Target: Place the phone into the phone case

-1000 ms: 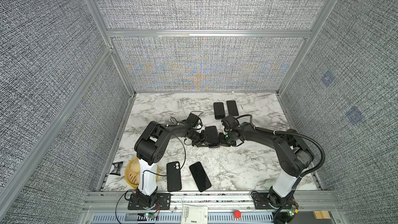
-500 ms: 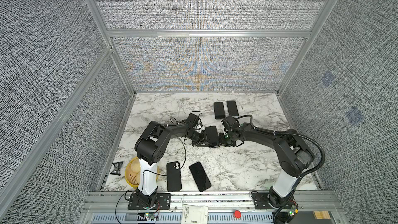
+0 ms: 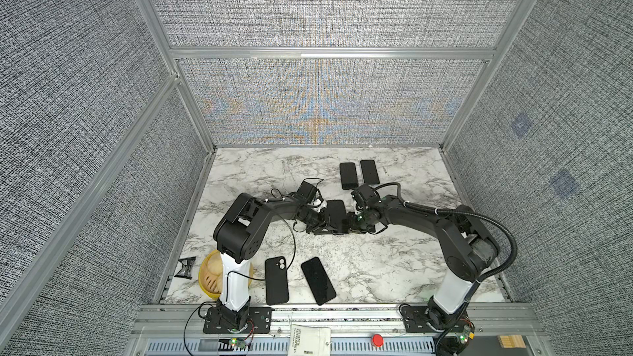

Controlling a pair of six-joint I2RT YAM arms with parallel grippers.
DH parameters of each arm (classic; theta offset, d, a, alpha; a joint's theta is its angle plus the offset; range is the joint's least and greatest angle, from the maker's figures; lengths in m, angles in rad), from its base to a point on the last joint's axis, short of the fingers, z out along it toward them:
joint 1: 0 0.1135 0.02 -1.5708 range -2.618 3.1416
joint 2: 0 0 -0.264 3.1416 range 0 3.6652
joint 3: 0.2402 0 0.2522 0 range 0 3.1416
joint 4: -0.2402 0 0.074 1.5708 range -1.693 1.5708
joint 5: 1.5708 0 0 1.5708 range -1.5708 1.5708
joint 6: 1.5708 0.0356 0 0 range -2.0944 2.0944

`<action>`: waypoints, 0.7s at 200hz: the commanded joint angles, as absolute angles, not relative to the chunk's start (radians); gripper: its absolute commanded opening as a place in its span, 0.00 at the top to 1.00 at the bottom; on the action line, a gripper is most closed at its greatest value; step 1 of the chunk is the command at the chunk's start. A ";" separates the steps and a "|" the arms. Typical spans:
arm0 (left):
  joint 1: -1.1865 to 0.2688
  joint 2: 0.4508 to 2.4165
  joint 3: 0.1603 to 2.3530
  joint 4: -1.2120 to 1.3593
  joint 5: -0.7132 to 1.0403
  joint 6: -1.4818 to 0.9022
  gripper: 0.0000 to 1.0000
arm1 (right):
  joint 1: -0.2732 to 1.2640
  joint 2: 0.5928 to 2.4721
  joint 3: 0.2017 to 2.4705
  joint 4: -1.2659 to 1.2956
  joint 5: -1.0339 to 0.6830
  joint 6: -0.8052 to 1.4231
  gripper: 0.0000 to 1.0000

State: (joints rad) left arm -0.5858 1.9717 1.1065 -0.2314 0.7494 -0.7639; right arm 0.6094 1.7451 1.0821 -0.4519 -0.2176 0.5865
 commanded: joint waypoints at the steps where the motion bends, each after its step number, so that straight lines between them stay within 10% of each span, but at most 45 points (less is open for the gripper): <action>1: -0.584 1.936 1.133 -0.454 0.542 -0.703 0.55 | 0.612 1.688 1.128 -0.532 -0.207 0.530 0.86; 140: -0.757 2.242 1.897 -1.053 0.063 -0.831 0.03 | 0.441 1.431 0.843 -0.379 -0.173 0.379 0.23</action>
